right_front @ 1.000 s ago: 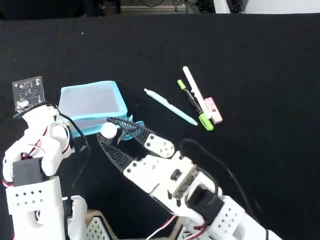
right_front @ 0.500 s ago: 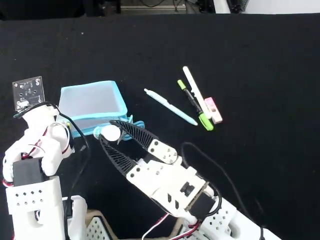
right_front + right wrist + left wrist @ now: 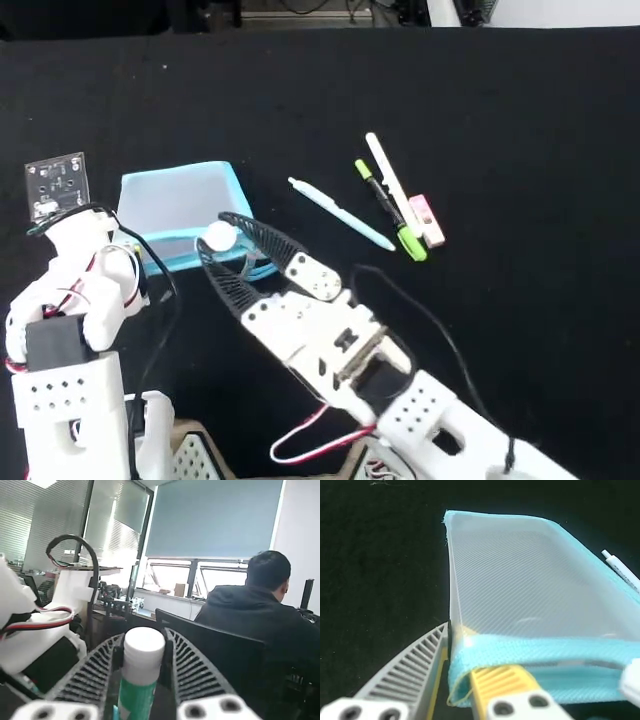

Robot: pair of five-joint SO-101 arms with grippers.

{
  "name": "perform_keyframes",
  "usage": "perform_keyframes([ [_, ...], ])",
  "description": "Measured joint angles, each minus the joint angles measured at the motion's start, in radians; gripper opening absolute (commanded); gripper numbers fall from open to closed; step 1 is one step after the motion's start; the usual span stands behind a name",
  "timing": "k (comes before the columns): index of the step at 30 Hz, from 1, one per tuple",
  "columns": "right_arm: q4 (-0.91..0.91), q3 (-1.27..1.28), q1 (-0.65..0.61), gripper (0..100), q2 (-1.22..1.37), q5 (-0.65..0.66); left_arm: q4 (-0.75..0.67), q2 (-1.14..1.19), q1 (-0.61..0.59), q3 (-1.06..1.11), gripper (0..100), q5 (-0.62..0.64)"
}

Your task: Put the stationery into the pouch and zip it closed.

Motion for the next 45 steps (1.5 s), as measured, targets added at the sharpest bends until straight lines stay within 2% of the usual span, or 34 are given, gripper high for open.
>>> perform_keyframes([
  [4, -0.137, -0.031, 0.0, 1.1, 0.16, -0.002, 0.0, 0.002, 0.002, 0.0, 3, -0.002],
  [11, -0.242, -0.117, 0.0, 1.1, 0.388, -0.002, 0.0, 0.003, -0.002, 0.002, 3, -0.002],
  [17, -0.365, -0.1, 0.0, 1.1, 0.433, -0.003, 0.0, 0.003, -0.002, 0.002, 3, -0.002],
  [22, -0.344, -0.032, -0.002, 1.1, 0.293, -0.002, 0.0, 0.003, -0.002, 0.002, 3, -0.002],
  [28, -0.103, -0.028, -0.097, 1.1, 0.083, 0.0, 0.0, 0.003, -0.002, 0.002, 3, -0.002],
  [30, -0.034, -0.028, -0.094, 1.1, 0.069, 0.0, 0.0, 0.003, 0.002, 0.002, 3, -0.002],
  [36, -0.028, -0.032, -0.08, 1.1, 0.091, -0.06, 0.021, 0.003, 0.086, 0.002, 3, -0.002],
  [45, -0.106, -0.032, -0.081, 1.1, 0.186, -0.075, 0.041, 0.003, 0.101, 0.0, 3, -0.002],
])
